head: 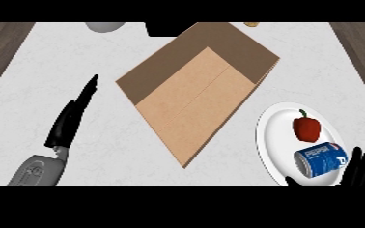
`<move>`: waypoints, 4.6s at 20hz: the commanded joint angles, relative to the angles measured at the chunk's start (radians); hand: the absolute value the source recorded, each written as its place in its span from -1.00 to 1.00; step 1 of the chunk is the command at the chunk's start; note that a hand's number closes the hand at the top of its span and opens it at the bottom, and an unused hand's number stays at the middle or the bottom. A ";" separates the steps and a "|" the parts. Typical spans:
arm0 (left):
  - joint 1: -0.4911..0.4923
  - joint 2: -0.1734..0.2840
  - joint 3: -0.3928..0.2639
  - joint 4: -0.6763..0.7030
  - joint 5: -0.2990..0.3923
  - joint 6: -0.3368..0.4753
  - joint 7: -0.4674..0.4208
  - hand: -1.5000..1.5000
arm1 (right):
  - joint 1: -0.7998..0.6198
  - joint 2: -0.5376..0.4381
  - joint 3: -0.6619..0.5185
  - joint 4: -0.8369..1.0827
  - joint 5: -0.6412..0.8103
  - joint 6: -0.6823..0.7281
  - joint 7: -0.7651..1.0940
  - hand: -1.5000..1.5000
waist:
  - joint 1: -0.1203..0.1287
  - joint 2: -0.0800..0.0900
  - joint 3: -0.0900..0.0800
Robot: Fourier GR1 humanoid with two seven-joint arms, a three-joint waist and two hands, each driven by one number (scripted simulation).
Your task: Pick the bell pepper from the plate and place it in the cardboard box
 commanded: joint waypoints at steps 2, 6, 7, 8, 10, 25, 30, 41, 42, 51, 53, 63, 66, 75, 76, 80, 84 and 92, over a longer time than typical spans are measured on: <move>-0.003 -0.044 0.023 0.088 -0.046 -0.003 -0.079 0.00 | -0.155 0.004 -0.059 0.152 0.056 -0.029 0.015 -1.00 | -0.002 0.000 0.000; -0.019 -0.080 0.024 0.037 -0.076 -0.007 0.005 0.00 | -0.218 -0.011 -0.083 0.187 0.015 0.057 0.037 -1.00 | -0.001 -0.001 0.000; 0.103 -0.016 0.039 -0.120 -0.052 -0.039 0.021 0.00 | -0.101 -0.008 -0.035 0.122 0.028 0.040 0.016 -1.00 | 0.002 -0.003 0.001; 0.021 -0.037 0.049 -0.023 -0.063 -0.051 0.001 0.00 | -0.234 -0.023 -0.083 0.189 -0.012 0.103 0.032 -1.00 | 0.001 -0.001 0.000; -0.019 -0.092 0.054 0.113 -0.095 -0.033 -0.065 0.00 | -0.256 -0.044 -0.112 0.226 -0.046 0.081 0.009 -1.00 | -0.003 0.000 0.000; 0.032 -0.092 0.164 -0.036 -0.121 -0.129 0.010 0.00 | -0.419 -0.075 -0.195 0.353 -0.088 0.142 0.000 -1.00 | 0.001 -0.001 0.000; 0.131 -0.111 0.132 -0.150 -0.150 -0.135 0.038 0.00 | -0.456 -0.080 -0.224 0.469 -0.140 0.075 -0.052 -1.00 | 0.007 -0.002 0.001; 0.025 -0.120 0.191 -0.014 -0.155 -0.163 -0.011 0.00 | -0.462 -0.078 -0.224 0.558 -0.167 0.040 -0.114 -1.00 | 0.001 0.000 0.001; 0.041 -0.094 0.195 -0.047 -0.153 -0.178 -0.015 0.00 | -0.507 -0.051 -0.217 0.618 -0.164 0.014 -0.116 1.00 | 0.009 0.000 0.001; 0.020 -0.112 0.202 -0.029 -0.155 -0.186 0.003 0.00 | -0.463 -0.092 -0.237 0.582 0.143 -0.129 -0.025 1.00 | -0.001 0.000 0.000; -0.026 -0.114 0.216 0.057 -0.166 -0.184 -0.039 0.00 | -0.522 -0.068 -0.244 0.642 0.169 -0.170 -0.007 1.00 | -0.002 0.001 0.000; -0.031 -0.157 0.145 -0.003 -0.198 -0.192 -0.039 0.00 | -0.689 0.003 0.024 0.616 0.283 0.236 0.265 1.00 | 0.117 0.023 -0.002; -0.056 -0.180 0.116 -0.008 -0.206 -0.199 -0.040 0.00 | -0.761 0.003 0.082 0.655 0.209 0.326 0.312 1.00 | 0.199 0.046 0.002; -0.106 -0.200 0.080 0.024 -0.224 -0.217 -0.023 0.00 | -1.136 0.004 0.190 0.705 0.164 0.609 0.639 1.00 | 0.221 0.023 -0.006; -0.105 -0.194 0.085 0.013 -0.220 -0.219 -0.014 0.00 | -1.155 0.004 0.190 0.700 0.180 0.651 0.674 1.00 | 0.218 0.014 -0.006; -0.111 -0.193 0.101 0.040 -0.219 -0.209 -0.021 0.00 | -1.214 0.004 0.215 0.661 0.209 0.739 0.766 1.00 | 0.200 0.014 -0.009; -0.108 -0.185 0.110 0.037 -0.218 -0.209 0.002 0.00 | -1.268 0.004 0.217 0.623 0.209 0.824 0.837 1.00 | 0.173 0.003 -0.007; -0.076 -0.179 0.135 0.040 -0.212 -0.190 -0.009 0.00 | -1.386 0.004 0.146 0.583 0.238 0.927 0.874 1.00 | 0.121 -0.005 -0.007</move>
